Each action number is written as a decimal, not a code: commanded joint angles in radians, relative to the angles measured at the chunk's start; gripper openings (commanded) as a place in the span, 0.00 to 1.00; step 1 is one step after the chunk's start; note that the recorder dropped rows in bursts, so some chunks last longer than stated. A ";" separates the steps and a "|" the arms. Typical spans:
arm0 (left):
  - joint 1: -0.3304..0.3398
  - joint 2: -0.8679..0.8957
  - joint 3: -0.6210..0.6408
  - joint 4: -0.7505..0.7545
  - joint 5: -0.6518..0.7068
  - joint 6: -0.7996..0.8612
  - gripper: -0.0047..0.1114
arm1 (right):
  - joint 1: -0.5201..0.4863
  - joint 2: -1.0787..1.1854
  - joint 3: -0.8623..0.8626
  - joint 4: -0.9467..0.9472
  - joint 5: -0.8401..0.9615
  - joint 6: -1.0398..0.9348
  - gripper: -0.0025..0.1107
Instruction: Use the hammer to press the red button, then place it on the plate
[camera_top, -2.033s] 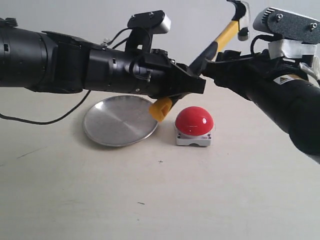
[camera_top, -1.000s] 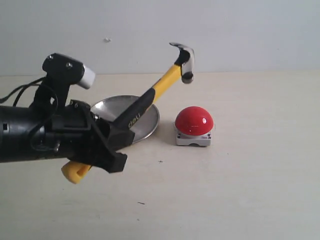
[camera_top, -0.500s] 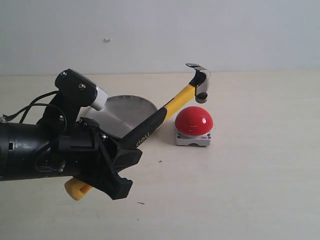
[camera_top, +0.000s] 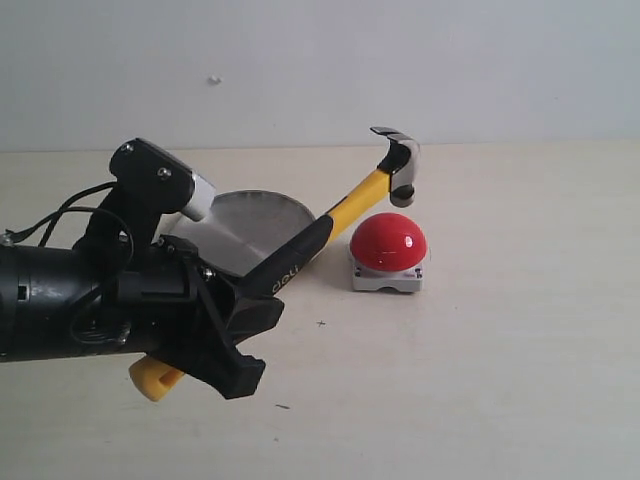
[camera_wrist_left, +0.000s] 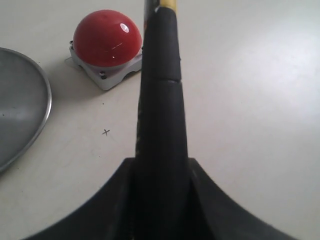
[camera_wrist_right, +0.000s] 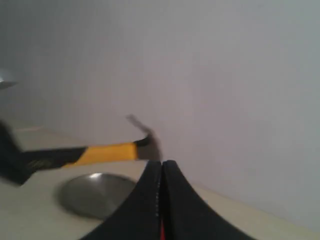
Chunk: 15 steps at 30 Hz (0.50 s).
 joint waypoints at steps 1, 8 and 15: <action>-0.003 -0.009 -0.009 -0.014 0.027 -0.018 0.04 | -0.002 -0.004 0.004 -0.044 0.254 -0.012 0.02; -0.003 -0.001 -0.009 -0.014 0.057 -0.023 0.04 | -0.002 -0.004 0.004 -0.046 0.251 0.059 0.02; -0.001 0.082 -0.038 -0.014 -0.076 -0.031 0.04 | -0.002 -0.004 0.004 -0.042 0.258 0.079 0.02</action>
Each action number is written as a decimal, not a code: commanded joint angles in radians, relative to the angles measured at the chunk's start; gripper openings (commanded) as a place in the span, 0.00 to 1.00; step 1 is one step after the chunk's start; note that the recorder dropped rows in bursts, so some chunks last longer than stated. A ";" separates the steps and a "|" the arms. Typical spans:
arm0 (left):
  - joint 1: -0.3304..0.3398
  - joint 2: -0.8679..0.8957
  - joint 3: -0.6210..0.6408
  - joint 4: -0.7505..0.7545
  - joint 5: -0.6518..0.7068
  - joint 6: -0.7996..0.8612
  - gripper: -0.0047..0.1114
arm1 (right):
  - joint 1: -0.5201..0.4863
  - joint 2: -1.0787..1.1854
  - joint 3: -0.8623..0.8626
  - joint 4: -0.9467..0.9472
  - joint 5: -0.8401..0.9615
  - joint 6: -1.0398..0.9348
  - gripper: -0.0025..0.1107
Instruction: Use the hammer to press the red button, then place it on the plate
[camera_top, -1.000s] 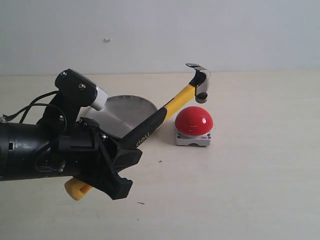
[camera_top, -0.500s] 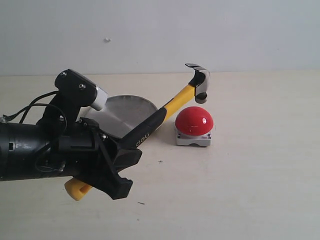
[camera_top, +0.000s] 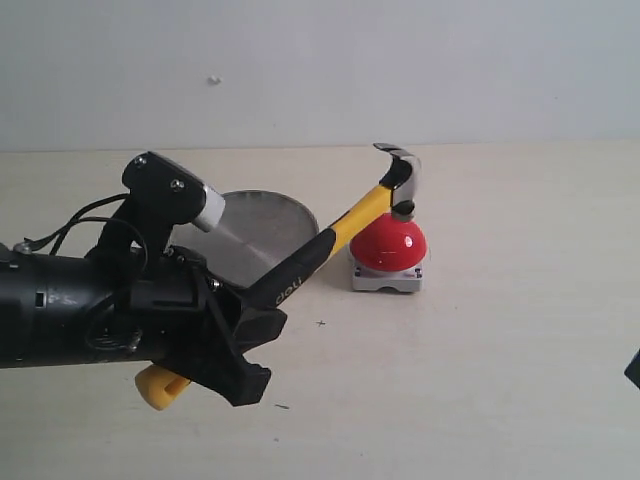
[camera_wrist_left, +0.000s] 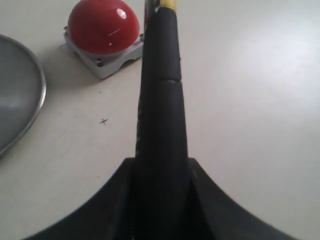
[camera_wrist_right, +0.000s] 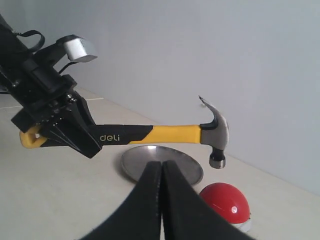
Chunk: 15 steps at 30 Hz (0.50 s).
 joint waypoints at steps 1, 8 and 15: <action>0.001 0.056 -0.048 -0.016 -0.077 -0.011 0.04 | -0.002 -0.004 0.004 -0.003 0.009 0.010 0.02; 0.001 0.151 -0.116 -0.016 -0.073 -0.011 0.04 | -0.002 -0.004 0.004 -0.003 0.012 0.010 0.02; 0.001 0.164 -0.155 -0.016 -0.073 -0.015 0.04 | -0.063 -0.004 0.004 -0.003 0.017 0.010 0.02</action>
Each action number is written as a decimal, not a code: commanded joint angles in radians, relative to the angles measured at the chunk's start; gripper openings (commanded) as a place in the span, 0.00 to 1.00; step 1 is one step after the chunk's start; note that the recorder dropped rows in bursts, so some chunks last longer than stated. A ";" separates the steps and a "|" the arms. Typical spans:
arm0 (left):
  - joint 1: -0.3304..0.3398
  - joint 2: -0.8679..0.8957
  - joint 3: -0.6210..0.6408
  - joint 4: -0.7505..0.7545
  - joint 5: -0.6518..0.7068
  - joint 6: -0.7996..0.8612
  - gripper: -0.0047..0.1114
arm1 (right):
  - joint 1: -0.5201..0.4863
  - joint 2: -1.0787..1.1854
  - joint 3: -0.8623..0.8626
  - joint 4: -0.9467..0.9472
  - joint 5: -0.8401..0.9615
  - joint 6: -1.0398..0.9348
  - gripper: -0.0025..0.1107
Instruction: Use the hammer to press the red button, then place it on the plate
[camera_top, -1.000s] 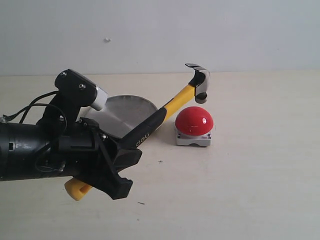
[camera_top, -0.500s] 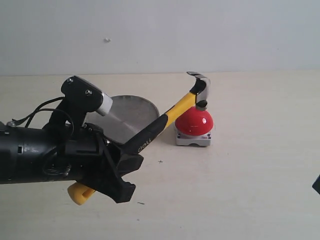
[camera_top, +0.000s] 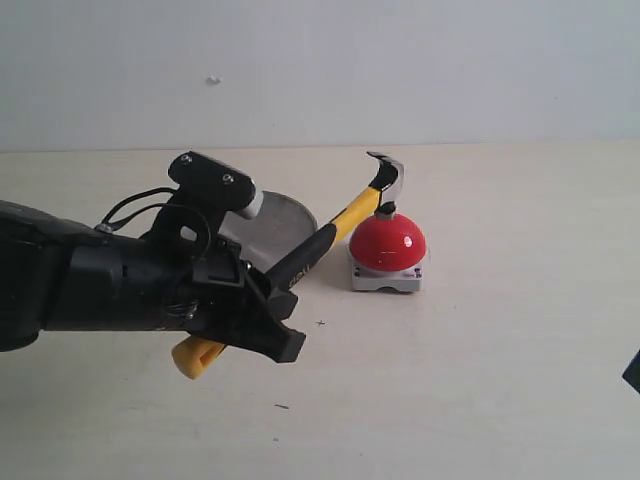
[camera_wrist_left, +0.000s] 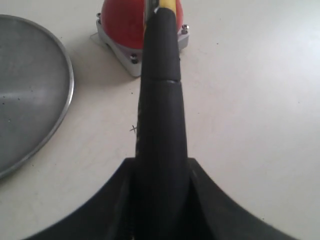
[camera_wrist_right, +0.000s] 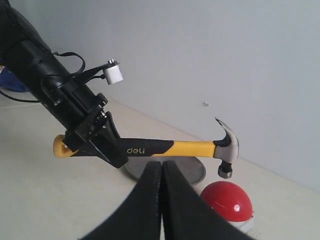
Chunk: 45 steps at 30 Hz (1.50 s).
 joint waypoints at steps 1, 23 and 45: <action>-0.001 -0.010 -0.032 -0.009 0.017 -0.005 0.04 | -0.090 -0.004 0.004 -0.003 0.009 0.003 0.02; -0.001 0.063 -0.030 -0.009 -0.001 -0.010 0.04 | -0.418 -0.004 0.004 -0.003 0.007 0.003 0.02; -0.001 0.130 -0.052 -0.009 0.034 -0.014 0.04 | -0.418 -0.004 0.004 0.001 0.007 0.003 0.02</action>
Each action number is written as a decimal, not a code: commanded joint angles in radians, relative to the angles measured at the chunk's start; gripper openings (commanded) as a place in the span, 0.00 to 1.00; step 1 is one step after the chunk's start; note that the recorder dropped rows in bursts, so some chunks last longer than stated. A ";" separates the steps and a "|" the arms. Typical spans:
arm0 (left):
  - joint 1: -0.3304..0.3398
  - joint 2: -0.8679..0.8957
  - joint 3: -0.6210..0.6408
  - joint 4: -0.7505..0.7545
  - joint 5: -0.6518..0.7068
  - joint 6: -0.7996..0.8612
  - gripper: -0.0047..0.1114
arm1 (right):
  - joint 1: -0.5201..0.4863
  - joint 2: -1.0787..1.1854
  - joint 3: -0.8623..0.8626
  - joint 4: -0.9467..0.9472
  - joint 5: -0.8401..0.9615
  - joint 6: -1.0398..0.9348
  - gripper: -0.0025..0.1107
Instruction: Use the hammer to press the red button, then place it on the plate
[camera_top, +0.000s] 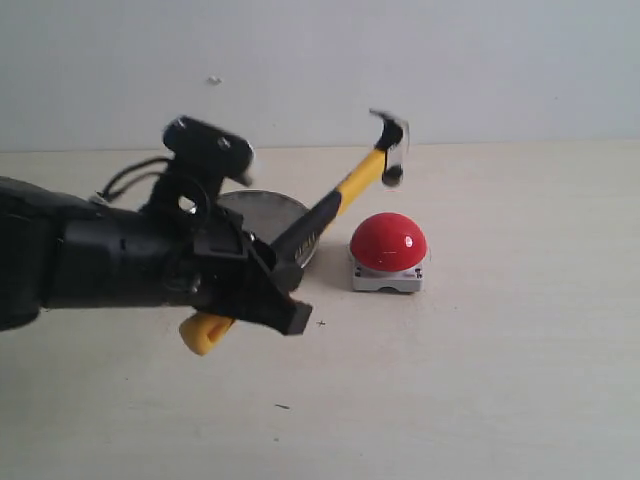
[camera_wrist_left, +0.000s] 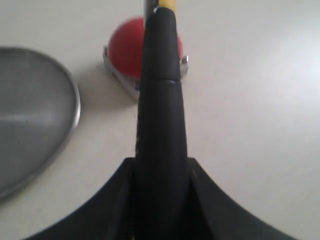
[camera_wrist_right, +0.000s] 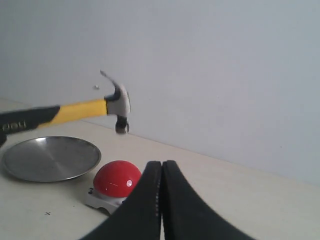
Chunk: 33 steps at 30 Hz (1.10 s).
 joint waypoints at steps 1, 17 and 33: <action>-0.001 0.149 -0.015 -0.009 0.029 -0.012 0.04 | -0.007 -0.004 0.004 0.001 -0.001 0.003 0.02; 0.083 -0.248 0.003 -0.009 -0.034 -0.216 0.04 | -0.007 -0.004 0.004 0.015 -0.001 0.003 0.02; 0.520 0.049 0.010 -0.009 0.623 -0.352 0.04 | -0.007 -0.004 0.004 0.015 -0.001 0.002 0.02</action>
